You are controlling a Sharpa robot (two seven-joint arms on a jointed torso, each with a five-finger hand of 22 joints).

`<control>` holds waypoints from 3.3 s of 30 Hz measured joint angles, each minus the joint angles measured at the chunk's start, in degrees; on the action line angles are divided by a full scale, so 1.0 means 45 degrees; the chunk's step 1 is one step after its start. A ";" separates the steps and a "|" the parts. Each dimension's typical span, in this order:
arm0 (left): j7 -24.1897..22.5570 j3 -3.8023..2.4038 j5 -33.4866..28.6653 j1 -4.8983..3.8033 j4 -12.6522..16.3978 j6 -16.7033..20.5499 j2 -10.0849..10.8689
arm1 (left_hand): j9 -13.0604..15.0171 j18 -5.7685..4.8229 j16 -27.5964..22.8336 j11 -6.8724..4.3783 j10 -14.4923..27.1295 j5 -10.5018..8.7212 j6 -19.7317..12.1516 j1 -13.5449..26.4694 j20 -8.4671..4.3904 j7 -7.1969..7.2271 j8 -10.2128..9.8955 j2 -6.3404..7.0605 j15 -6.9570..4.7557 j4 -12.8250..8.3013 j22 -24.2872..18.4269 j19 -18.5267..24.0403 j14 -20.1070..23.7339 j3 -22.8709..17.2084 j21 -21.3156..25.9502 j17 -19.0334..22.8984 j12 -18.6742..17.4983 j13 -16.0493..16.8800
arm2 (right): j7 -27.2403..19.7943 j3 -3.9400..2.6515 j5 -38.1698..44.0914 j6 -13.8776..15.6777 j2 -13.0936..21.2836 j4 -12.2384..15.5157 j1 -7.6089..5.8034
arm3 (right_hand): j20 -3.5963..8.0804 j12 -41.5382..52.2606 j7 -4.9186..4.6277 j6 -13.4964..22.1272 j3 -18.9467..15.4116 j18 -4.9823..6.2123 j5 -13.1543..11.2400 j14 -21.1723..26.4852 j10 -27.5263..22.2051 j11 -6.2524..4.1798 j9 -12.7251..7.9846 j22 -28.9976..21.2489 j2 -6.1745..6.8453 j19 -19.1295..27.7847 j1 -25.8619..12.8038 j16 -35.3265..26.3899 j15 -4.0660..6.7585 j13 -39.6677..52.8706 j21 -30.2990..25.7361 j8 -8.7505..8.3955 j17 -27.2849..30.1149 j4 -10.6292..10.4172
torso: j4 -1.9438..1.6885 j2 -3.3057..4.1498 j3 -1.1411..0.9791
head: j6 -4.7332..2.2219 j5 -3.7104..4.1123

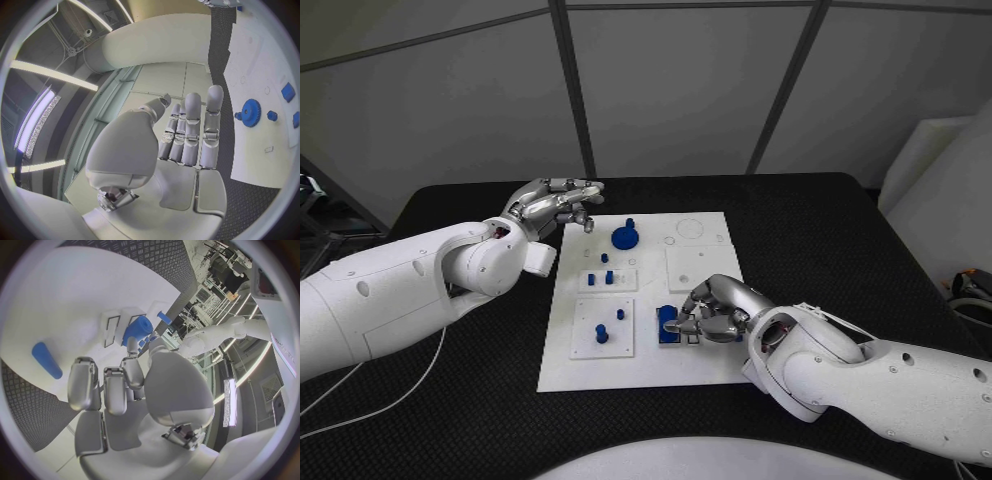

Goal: Assemble the parts on the task board

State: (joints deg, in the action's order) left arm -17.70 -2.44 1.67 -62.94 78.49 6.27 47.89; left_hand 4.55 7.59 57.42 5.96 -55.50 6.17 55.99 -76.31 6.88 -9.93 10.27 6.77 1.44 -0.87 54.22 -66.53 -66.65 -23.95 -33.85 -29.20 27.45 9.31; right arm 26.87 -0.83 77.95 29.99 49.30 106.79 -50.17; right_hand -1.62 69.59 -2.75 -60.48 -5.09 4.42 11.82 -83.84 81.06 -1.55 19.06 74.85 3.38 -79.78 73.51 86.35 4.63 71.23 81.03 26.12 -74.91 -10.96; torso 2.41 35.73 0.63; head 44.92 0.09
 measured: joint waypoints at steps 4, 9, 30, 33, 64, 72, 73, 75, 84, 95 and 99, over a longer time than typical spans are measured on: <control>0.0000 0.0000 0.0000 0.0011 0.0002 -0.0003 0.0000 | 0.0000 -0.0001 0.0000 0.0000 0.0000 0.0000 0.0000 0.0000 0.0000 0.0000 0.0000 0.0000 0.0000 0.0000 0.0000 0.0000 0.0000 0.0000 0.0000 0.0000 0.0000 0.0000 | -0.0344 0.0002 0.0120 0.0042 0.0112 0.0152 0.0000 | 0.0000 0.0283 0.0139 -0.0140 0.0167 0.0001 0.0000 -0.0048 0.0077 -0.0067 0.0052 -0.0001 -0.0050 0.0000 0.0697 0.0000 0.0046 0.0297 0.0000 0.0064 0.0000 0.0434 | 0.0000 0.0000 0.0000 | -0.0004 0.0002; 0.0001 0.0000 0.0000 0.0016 -0.0003 -0.0005 -0.0008 | 0.0000 -0.0001 0.0000 0.0000 0.0000 0.0000 0.0000 0.0000 0.0000 0.0000 0.0000 0.0000 0.0000 0.0000 0.0001 0.0000 0.0000 0.0000 0.0000 -0.0001 0.0000 0.0001 | -0.0509 0.0003 0.0356 -0.0002 0.0122 0.0154 0.0001 | 0.0003 0.0493 0.0200 -0.0202 0.0207 0.0000 -0.0047 -0.0002 0.0144 0.0000 0.0067 0.0000 -0.0174 -0.0003 0.0912 0.0000 0.0090 0.0468 0.0000 0.0064 0.0001 0.0505 | -0.0018 0.0002 0.0002 | 0.0020 -0.0020; 0.0006 0.0000 0.0000 0.0024 -0.0009 -0.0007 -0.0010 | -0.0012 -0.0001 0.0062 0.0025 0.0025 0.0000 -0.0047 0.0000 0.0000 -0.0046 0.0000 0.0000 0.0000 0.0000 -0.0019 0.0000 0.0000 0.0000 0.0000 0.0020 0.0000 0.0002 | -0.0551 -0.0088 0.0981 -0.0785 -0.0247 -0.0188 -0.0083 | 0.0184 0.0897 0.0470 -0.0527 0.1059 0.0002 -0.1160 -0.0025 0.0170 0.0026 0.0173 0.0020 -0.0469 -0.0085 0.1209 0.0090 0.0296 0.0810 -0.0001 0.0122 -0.0001 0.0961 | -0.0042 0.0021 0.0020 | 0.0105 -0.0072; 0.0010 0.0000 0.0000 0.0024 -0.0013 -0.0013 -0.0015 | -0.0017 0.0000 0.0062 0.0048 0.0048 0.0000 -0.0093 0.0000 0.0000 0.0000 0.0000 0.0000 0.0000 0.0000 -0.0019 0.0000 0.0000 0.0000 0.0000 0.0020 0.0000 0.0002 | -0.0607 -0.0101 0.1040 -0.0967 -0.0239 -0.0199 -0.0104 | 0.0183 0.1060 0.0494 -0.0593 0.1419 0.0002 -0.1380 -0.0025 0.0172 0.0028 0.0199 0.0019 -0.0456 -0.0085 0.1223 0.0111 0.0298 0.0845 0.0075 0.0011 -0.0009 0.1098 | -0.0033 0.0017 0.0017 | 0.0087 -0.0084; 0.0052 0.0001 0.0001 0.0080 -0.0061 -0.0060 -0.0006 | -0.0014 0.0951 0.0062 0.0003 0.0093 0.0000 -0.0093 0.0000 0.0000 0.0000 0.0000 0.0000 0.0000 0.0000 -0.0027 0.0000 0.0000 0.0000 0.0000 0.0030 0.0000 -0.0007 | -0.0435 0.0000 0.1401 -0.1743 0.0310 -0.0176 -0.0009 | 0.0182 0.1072 0.0433 -0.0644 0.1925 0.0002 -0.1600 -0.0022 0.0277 -0.0087 0.0164 0.0016 -0.0723 -0.0084 0.1665 0.0111 0.0291 0.1542 0.0075 -0.0186 -0.0005 0.1264 | -0.0027 0.0020 -0.0001 | 0.0160 -0.0149; 0.0061 0.0001 0.0001 0.0095 -0.0057 -0.0063 0.0057 | -0.0013 0.0199 0.0062 0.0003 0.0093 0.0000 -0.0092 0.0000 0.0000 0.0000 0.0000 0.0000 0.0000 0.0000 -0.0026 -0.0001 0.0000 0.0000 -0.0001 0.0029 0.0000 -0.0006 | -0.1208 0.0009 0.0808 -0.1379 0.0992 0.0283 -0.0005 | 0.0058 -0.0101 -0.0005 -0.0122 0.2237 0.0001 -0.1351 -0.0045 0.0384 -0.0104 -0.0167 -0.0501 -0.0786 0.0352 0.1899 -0.0268 0.0167 0.3620 -0.0353 -0.1171 -0.0005 0.1010 | -0.0032 0.0018 0.0006 | 0.0156 -0.0139; 0.0062 0.0002 0.0001 0.0098 -0.0058 -0.0063 0.0066 | -0.0013 0.0201 0.0062 0.0003 0.0093 0.0000 -0.0092 0.0000 0.0001 0.0001 0.0000 0.0000 0.0000 0.0000 -0.0026 -0.0001 0.0000 0.0000 0.0000 0.0029 0.0000 -0.0006 | -0.1382 0.0009 0.0658 -0.1319 0.1126 0.0379 -0.0006 | 0.0003 -0.0243 -0.0109 -0.0018 0.2304 0.0001 -0.1194 -0.0043 0.0289 -0.0009 -0.0250 -0.0575 -0.0776 0.0406 0.1889 -0.0298 0.0080 0.3687 -0.0402 -0.1366 -0.0004 0.0969 | -0.0032 0.0018 0.0006 | 0.0154 -0.0140; 0.0065 0.0002 0.0001 0.0104 -0.0065 -0.0063 0.0075 | -0.0013 0.0509 0.0062 0.0003 0.0093 0.0000 -0.0092 0.0000 0.0001 0.0000 0.0000 0.0000 0.0000 0.0000 -0.0026 -0.0001 0.0000 0.0000 0.0000 0.0029 0.0000 -0.0006 | -0.1796 0.0009 0.0256 -0.1184 0.1462 0.0583 -0.0021 | -0.0095 -0.0616 -0.0320 0.0341 0.2212 0.0002 -0.0525 -0.0048 0.0102 0.0177 -0.0396 -0.0686 -0.0502 0.0504 0.1612 -0.0350 -0.0055 0.3465 -0.0457 -0.1819 -0.0003 0.0812 | -0.0031 0.0010 0.0006 | 0.0145 -0.0140; 0.0078 0.0002 0.0001 0.0137 -0.0071 -0.0062 0.0079 | -0.0013 0.0179 0.0062 0.0003 0.0092 0.0000 -0.0120 0.0000 0.0000 -0.0028 0.0000 0.0000 0.0000 0.0000 -0.0028 -0.0001 0.0000 0.0000 -0.0001 0.0034 0.0000 -0.0005 | -0.2474 0.0004 -0.0874 -0.0874 0.2968 0.0920 -0.0204 | -0.0391 -0.1884 -0.0720 0.0467 0.1697 0.0001 0.1909 -0.0045 -0.0416 0.0590 -0.0975 -0.1063 0.0274 0.0800 0.0562 -0.0582 -0.0326 -0.0983 -0.0754 -0.3161 -0.0002 -0.0047 | -0.0013 0.0002 0.0011 | 0.0081 0.0128; 0.0081 0.0002 0.0001 0.0163 -0.0048 -0.0061 0.0073 | -0.0012 0.0193 0.0062 0.0004 0.0092 0.0000 -0.0138 0.0000 0.0000 -0.0045 0.0000 0.0000 0.0000 0.0000 -0.0037 -0.0001 0.0000 0.0000 0.0000 0.0045 0.0000 -0.0005 | -0.1082 0.0012 0.0111 -0.0936 0.3340 0.0709 -0.0230 | -0.0391 -0.3095 -0.0501 -0.0367 0.0634 0.0002 0.2850 -0.0046 -0.0640 0.0457 -0.1063 -0.1176 0.0788 0.0800 -0.0059 -0.0661 -0.0325 -0.1958 -0.0889 -0.3455 -0.0001 -0.0998 | -0.0007 0.0027 -0.0001 | 0.0029 0.0472; 0.0082 0.0002 0.0001 0.0179 -0.0039 -0.0061 0.0102 | -0.0019 0.0192 0.0062 0.0003 0.0092 0.0000 -0.0138 0.0000 0.0000 -0.0045 0.0000 0.0000 0.0000 0.0000 -0.0037 -0.0001 0.0000 0.0000 -0.0001 0.0046 0.0000 -0.0004 | -0.0407 0.0013 0.0758 -0.1027 0.3189 0.0617 -0.0225 | -0.0390 -0.3095 -0.0461 -0.0454 0.0415 0.0002 0.2994 -0.0046 -0.0639 0.0457 -0.1063 -0.1177 0.0818 0.0799 -0.0089 -0.0700 -0.0325 -0.1999 -0.0890 -0.3487 -0.0001 -0.1217 | -0.0007 0.0034 -0.0002 | 0.0074 0.0505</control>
State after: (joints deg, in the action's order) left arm -17.33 -2.43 1.67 -62.14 78.31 5.99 48.35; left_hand 4.46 8.45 57.70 5.98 -55.09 6.17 55.37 -76.31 6.88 -10.13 10.27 6.77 1.44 -0.87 54.05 -66.53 -66.65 -23.95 -33.85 -28.99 27.45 9.29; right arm 25.04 -0.77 81.36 25.36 63.65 109.57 -51.18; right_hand -3.38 55.66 -4.83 -62.52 -3.22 4.43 25.29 -84.04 78.19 0.51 14.28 69.55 7.06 -76.18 73.11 83.20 3.17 62.23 77.03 10.42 -74.91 -16.44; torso 2.38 35.89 0.62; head 45.25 2.37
